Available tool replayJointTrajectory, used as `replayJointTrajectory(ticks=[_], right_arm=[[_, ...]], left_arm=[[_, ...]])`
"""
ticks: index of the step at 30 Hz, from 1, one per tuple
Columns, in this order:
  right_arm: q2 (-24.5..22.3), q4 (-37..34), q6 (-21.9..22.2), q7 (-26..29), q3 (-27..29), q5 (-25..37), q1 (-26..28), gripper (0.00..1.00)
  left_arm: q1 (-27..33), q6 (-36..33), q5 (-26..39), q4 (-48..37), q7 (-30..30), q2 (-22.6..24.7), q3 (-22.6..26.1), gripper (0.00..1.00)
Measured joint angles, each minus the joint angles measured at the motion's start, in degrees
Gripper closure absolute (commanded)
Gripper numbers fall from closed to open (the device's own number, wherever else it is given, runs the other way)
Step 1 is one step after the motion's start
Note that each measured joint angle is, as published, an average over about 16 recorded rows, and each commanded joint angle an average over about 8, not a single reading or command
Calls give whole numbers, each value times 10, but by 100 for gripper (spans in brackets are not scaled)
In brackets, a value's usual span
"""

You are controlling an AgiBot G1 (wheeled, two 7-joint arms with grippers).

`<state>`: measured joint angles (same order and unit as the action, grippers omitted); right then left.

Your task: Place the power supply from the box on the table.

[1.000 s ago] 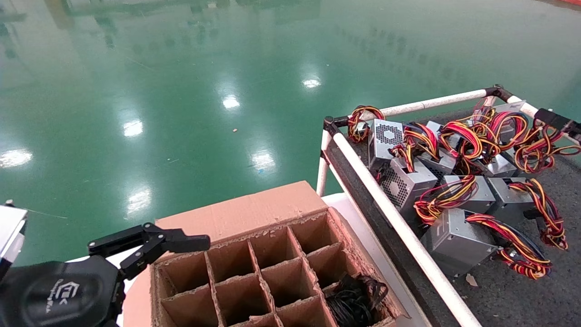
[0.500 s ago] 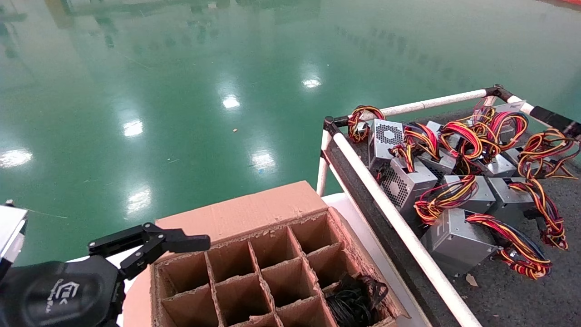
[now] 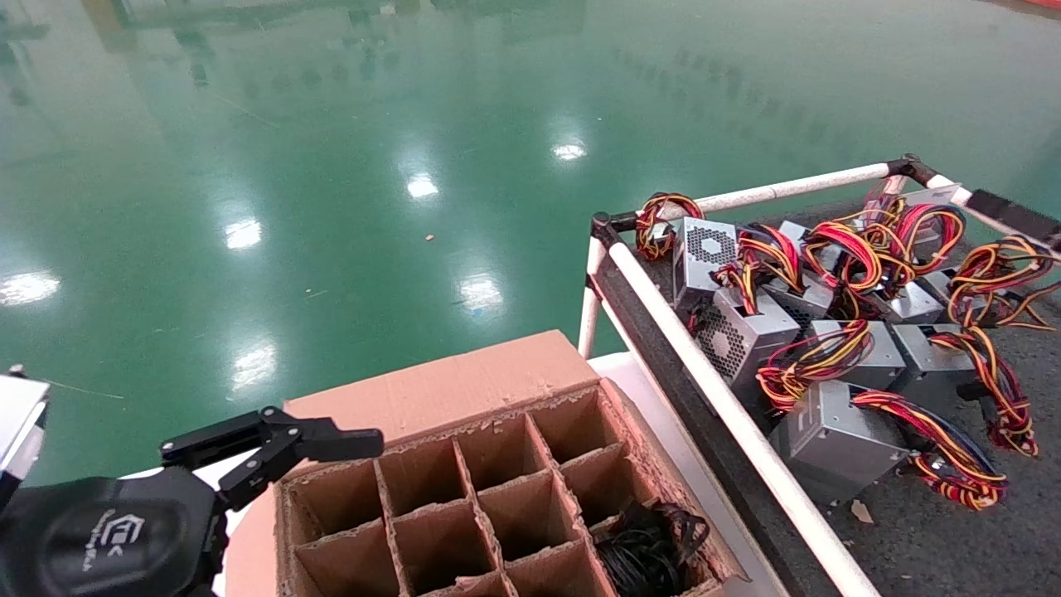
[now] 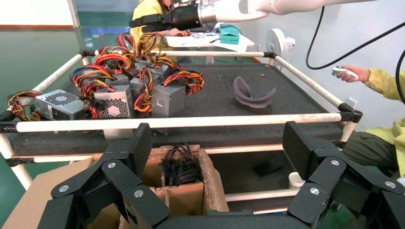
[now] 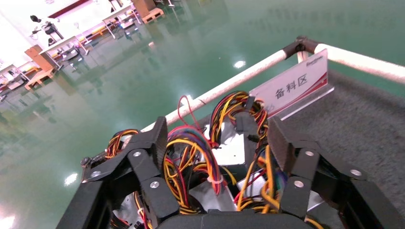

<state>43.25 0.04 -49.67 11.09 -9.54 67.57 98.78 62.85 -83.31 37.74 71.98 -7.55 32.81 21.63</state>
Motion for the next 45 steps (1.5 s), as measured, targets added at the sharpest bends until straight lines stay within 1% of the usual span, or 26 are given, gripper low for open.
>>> replayJointTrajectory(ticks=[9,18,23,30,45], right_arm=[[-14,6,-15,14,-5,7,16,0],[-11,22,-32,26,-8,9,34,0],[-9,45,-48,30,-10,4,32,0],[-12,103,-79,29,-15,-16,4,0],[-31,277,-157,20,-28,-82,-99,0]], left_arm=[[0,0,0,0,0,0,0,0],[0,0,0,0,0,0,0,0],[0,0,0,0,0,0,0,0],[0,0,0,0,0,0,0,0],[0,0,0,0,0,0,0,0]])
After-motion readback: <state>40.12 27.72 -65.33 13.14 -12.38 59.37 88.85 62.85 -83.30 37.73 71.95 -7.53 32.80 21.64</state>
